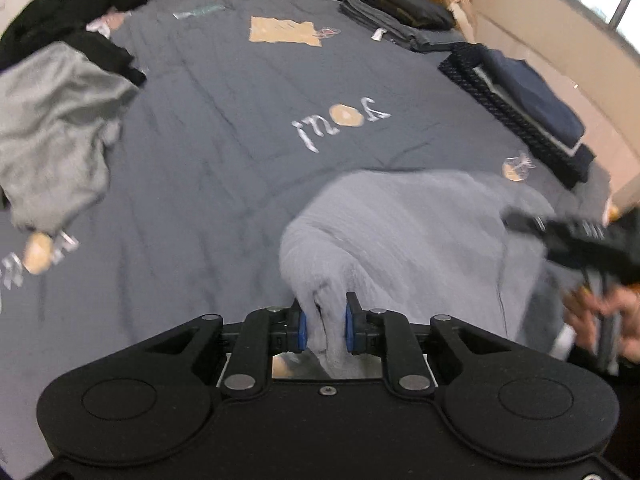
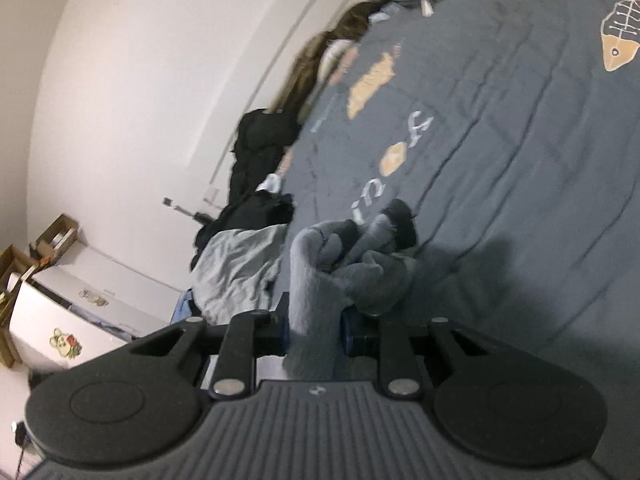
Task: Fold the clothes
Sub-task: 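Lift and fold the sweatshirt end over with the left gripper, then regrasp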
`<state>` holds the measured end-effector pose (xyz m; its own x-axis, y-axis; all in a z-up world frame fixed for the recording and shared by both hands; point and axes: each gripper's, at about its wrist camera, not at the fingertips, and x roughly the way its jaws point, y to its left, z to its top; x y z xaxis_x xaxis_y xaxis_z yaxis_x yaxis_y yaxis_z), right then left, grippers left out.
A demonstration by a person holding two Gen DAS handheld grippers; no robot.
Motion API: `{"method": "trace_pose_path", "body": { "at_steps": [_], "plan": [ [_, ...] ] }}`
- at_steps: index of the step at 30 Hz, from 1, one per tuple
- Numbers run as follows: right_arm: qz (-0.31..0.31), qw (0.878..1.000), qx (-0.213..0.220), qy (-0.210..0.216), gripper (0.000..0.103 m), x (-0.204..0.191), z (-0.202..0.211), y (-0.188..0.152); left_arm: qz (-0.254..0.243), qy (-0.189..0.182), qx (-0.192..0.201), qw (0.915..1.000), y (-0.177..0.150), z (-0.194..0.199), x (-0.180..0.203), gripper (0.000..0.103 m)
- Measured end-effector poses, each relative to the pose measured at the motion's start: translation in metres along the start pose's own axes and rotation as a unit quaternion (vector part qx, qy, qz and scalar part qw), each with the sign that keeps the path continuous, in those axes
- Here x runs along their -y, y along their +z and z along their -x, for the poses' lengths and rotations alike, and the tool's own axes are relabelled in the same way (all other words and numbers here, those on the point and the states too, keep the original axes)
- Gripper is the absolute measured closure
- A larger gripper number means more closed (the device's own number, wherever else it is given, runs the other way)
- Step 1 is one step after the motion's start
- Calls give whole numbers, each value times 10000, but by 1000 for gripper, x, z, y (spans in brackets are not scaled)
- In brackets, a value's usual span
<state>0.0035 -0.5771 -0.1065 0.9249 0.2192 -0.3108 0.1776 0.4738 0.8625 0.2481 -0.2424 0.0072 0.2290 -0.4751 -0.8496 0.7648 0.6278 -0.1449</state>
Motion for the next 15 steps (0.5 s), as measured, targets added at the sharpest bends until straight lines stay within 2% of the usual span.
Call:
{"method": "trace_pose_path", "body": {
  "at_steps": [2,3,5,7,8,10,11,15],
  "plan": [
    [33,9997,-227,-130,81,-1,-8,-13,89,234,-150,9996,5,-15,-15,85],
    [139,9985,-427,-304,78,3,-17,-19,220,370,-323,9986,4,-30,-24,81],
    [338,9938,-830,-653,77,11,-36,-32,507,770,-608,9939,-7,-60,-40,79],
    [379,9861,-1273,-997,70,25,-51,-42,703,1112,-811,9880,-21,-83,-51,74],
    [338,9829,-1434,-1108,69,29,-54,-45,769,1160,-787,9871,-30,-84,-54,72],
    [476,9806,-1506,-1160,62,27,-49,-41,908,1209,-669,9862,-47,-78,-58,64],
    [582,9793,-1532,-1186,60,24,-46,-36,955,1290,-589,9853,-52,-70,-59,64],
    [725,9810,-1289,-1257,48,16,-25,-20,948,1671,-35,9814,-75,-25,-44,62]
  ]
}}
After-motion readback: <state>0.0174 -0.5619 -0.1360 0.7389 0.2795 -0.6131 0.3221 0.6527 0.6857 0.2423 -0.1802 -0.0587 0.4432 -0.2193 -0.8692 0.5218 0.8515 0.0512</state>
